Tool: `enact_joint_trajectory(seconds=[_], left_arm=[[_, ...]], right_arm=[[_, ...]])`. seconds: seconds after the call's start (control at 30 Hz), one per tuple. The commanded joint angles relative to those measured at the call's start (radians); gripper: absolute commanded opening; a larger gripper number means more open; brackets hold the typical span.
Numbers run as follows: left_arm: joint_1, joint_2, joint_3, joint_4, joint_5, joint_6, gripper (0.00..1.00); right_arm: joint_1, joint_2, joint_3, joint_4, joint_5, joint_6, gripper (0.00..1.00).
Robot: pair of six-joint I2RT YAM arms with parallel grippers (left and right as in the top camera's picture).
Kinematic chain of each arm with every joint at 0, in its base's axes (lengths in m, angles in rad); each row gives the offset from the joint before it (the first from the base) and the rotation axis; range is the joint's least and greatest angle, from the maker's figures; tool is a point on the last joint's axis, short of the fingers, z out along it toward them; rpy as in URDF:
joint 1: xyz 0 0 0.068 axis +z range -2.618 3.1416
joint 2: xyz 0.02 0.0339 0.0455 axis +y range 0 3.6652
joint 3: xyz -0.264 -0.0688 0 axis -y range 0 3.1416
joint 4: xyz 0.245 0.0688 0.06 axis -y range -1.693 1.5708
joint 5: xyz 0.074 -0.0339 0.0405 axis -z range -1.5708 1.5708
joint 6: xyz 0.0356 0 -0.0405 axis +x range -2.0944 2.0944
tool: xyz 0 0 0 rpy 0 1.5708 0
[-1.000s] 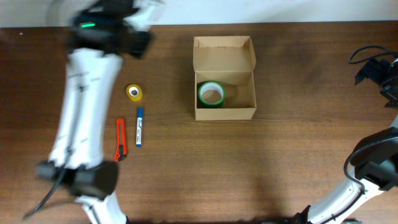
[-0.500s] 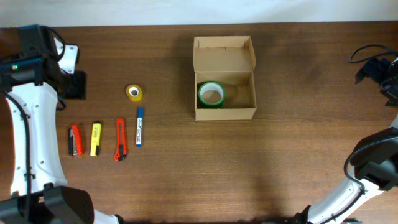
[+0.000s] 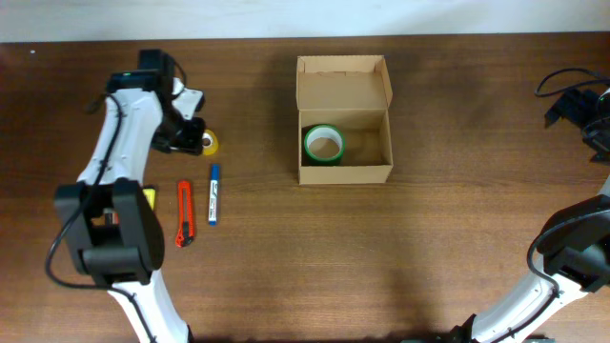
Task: Pack container
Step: 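Move the left gripper back to the small yellow tape roll, then grasp the small yellow tape roll with the left gripper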
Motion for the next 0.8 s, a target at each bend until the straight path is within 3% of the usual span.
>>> enact_joint_trajectory(seconds=[0.0,0.77], left_arm=[[0.008,0.019,0.049,0.011,0.007,-0.025,0.48],[0.008,0.135,0.07,0.191,0.007,-0.024,0.48]], right_arm=[[-0.002,-0.011,-0.006,-0.004,-0.009,-0.006,0.99],[-0.002,-0.011,-0.006,-0.007,-0.009,-0.006,0.99]])
